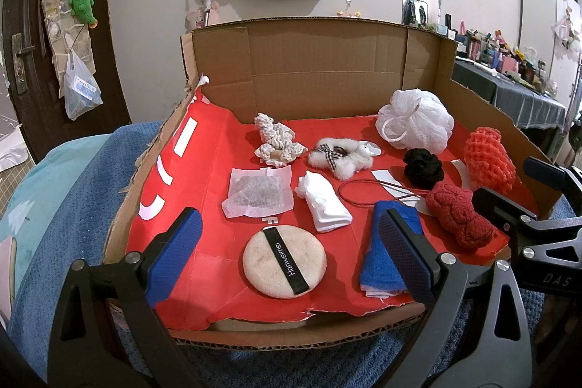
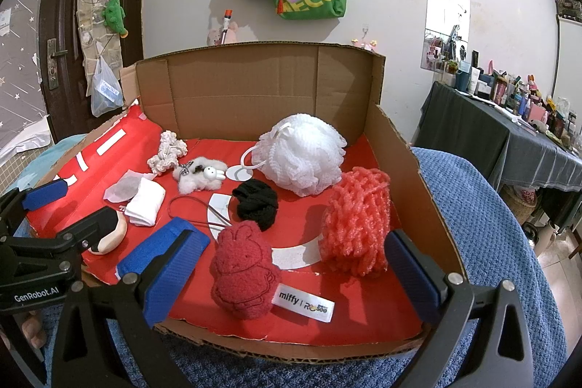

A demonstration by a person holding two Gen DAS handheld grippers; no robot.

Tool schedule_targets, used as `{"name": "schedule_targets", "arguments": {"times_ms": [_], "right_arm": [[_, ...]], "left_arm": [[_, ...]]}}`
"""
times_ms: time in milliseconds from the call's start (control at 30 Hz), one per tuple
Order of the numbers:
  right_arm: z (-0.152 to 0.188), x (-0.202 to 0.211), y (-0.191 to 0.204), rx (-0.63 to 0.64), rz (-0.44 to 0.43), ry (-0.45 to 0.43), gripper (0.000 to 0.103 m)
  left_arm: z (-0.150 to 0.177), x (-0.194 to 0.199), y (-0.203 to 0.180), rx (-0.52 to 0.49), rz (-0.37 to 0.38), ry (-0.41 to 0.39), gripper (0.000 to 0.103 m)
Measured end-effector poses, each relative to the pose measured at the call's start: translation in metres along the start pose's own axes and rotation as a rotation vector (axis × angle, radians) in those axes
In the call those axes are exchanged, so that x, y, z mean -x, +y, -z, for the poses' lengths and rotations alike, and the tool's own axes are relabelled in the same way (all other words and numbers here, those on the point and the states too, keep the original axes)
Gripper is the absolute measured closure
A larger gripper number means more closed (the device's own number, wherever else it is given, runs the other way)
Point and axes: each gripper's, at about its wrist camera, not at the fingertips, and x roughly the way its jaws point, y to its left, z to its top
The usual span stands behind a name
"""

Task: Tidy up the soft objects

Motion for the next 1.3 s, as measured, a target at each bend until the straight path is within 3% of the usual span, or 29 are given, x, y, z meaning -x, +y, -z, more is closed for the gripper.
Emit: {"name": "schedule_targets", "arguments": {"times_ms": [567,700,867,1100,1300], "right_arm": [[0.000,0.001,0.000,-0.002,-0.001,-0.006,0.000],[-0.001,0.015,-0.005,-0.021,0.030,-0.044,0.000],[-0.008,0.047,-0.002,-0.034,0.000,-0.070,0.000],[-0.002,0.092,0.006,-0.029,-0.016,-0.066,0.000],[0.026,0.097,0.008,-0.032,-0.028,0.037,0.000]], "left_arm": [[0.000,0.001,0.000,0.002,-0.001,-0.006,0.004],[-0.003,0.022,-0.006,-0.020,-0.042,-0.069,0.004],[-0.010,0.059,-0.009,-0.015,-0.004,-0.096,0.004],[-0.001,0.099,-0.003,0.011,0.013,-0.043,0.004],[0.025,0.095,0.000,0.041,0.029,0.073,0.004]]}}
